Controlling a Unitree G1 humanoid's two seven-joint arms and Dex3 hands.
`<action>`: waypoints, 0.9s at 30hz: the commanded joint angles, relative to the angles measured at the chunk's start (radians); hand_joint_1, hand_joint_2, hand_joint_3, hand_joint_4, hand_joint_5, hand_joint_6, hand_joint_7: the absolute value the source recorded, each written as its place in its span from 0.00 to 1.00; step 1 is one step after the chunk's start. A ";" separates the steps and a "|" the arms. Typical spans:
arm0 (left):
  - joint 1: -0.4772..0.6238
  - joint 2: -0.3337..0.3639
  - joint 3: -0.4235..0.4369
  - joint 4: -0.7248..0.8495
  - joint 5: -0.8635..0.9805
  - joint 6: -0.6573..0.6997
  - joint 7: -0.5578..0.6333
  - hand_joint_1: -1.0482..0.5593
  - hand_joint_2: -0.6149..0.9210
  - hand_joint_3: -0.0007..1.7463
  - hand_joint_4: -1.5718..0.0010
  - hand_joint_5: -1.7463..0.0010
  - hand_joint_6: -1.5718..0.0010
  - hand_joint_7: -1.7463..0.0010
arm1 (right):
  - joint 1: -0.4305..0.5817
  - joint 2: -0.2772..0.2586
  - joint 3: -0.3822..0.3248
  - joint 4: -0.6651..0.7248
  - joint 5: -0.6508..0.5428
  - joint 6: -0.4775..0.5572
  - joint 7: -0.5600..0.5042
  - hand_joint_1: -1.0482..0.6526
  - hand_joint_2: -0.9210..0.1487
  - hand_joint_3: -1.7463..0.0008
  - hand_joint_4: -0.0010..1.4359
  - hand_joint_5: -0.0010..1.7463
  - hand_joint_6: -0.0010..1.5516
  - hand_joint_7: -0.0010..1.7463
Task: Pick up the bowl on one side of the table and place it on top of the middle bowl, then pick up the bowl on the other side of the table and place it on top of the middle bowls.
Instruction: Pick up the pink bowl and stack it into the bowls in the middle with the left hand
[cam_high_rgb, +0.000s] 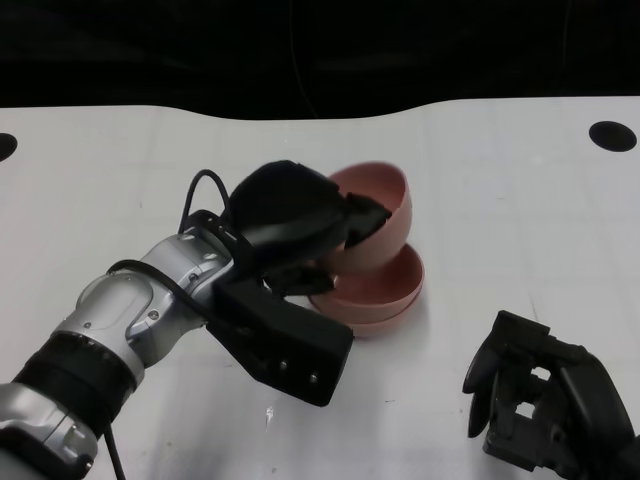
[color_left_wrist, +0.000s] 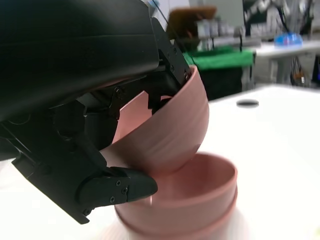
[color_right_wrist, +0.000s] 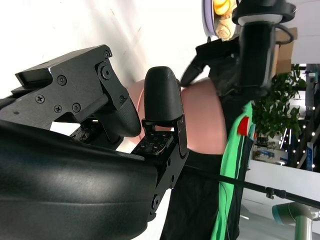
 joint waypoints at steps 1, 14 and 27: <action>-0.045 0.007 -0.015 0.024 0.009 -0.003 -0.032 0.49 0.85 0.28 0.43 0.00 0.40 0.47 | 0.008 -0.001 -0.001 -0.009 -0.001 0.003 -0.005 0.58 0.54 0.14 0.59 1.00 0.52 0.88; -0.036 0.023 -0.022 0.045 -0.010 -0.058 -0.054 0.35 1.00 0.09 0.69 0.76 0.62 0.98 | 0.000 -0.002 -0.008 0.000 0.007 0.003 0.001 0.58 0.53 0.14 0.59 1.00 0.51 0.88; 0.087 0.088 0.069 -0.168 -0.057 0.003 -0.082 0.19 1.00 0.18 0.90 0.85 0.82 1.00 | -0.008 -0.007 -0.022 0.014 0.003 0.000 0.004 0.58 0.55 0.13 0.59 1.00 0.53 0.88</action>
